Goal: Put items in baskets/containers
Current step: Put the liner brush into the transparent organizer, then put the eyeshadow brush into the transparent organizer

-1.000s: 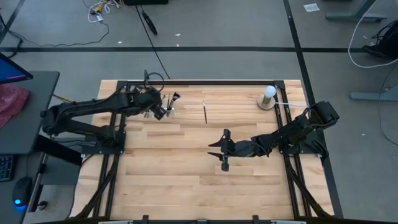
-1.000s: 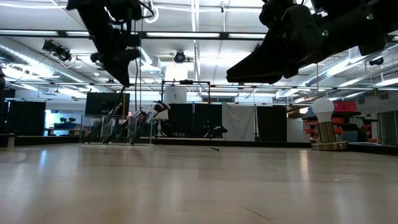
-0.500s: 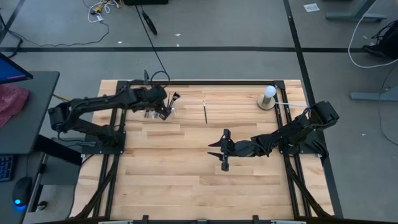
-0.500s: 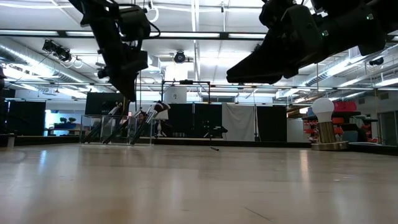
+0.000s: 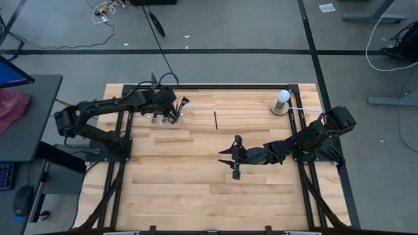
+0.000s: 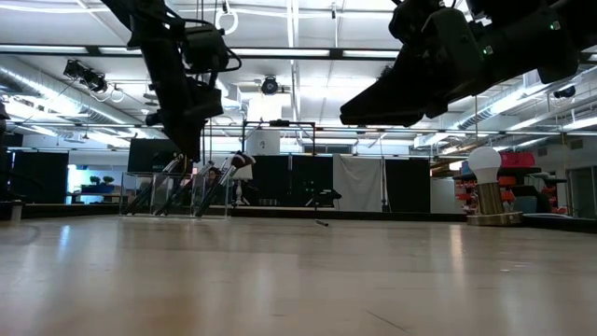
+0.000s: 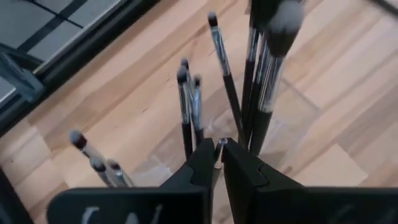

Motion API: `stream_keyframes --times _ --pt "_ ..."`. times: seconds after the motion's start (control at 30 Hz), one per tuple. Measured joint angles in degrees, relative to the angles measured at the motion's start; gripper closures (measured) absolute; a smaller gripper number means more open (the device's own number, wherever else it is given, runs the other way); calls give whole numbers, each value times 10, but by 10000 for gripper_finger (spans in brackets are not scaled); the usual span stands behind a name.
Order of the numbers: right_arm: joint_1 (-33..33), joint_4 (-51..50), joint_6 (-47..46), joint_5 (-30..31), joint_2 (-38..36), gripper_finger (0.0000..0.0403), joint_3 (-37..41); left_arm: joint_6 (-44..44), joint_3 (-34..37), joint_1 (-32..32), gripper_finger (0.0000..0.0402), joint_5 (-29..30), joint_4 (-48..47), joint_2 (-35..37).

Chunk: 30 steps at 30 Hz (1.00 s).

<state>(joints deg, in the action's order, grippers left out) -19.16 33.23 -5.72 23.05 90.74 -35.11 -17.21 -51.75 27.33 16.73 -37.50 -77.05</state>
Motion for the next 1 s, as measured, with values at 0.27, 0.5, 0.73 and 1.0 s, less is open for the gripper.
stream_keyframes --times 0.27,0.5,0.73,1.0 --pt "0 -2 -2 0 0 252 0 5 0 3 307 9 8 -15" --pt "0 -2 -3 0 0 252 0 8 1 5 262 67 9 -5" --pt "4 -3 -4 0 0 252 0 11 -19 -21 257 65 8 38" --pt "24 -8 -49 1 12 252 0 -28 -22 -164 270 86 29 62"
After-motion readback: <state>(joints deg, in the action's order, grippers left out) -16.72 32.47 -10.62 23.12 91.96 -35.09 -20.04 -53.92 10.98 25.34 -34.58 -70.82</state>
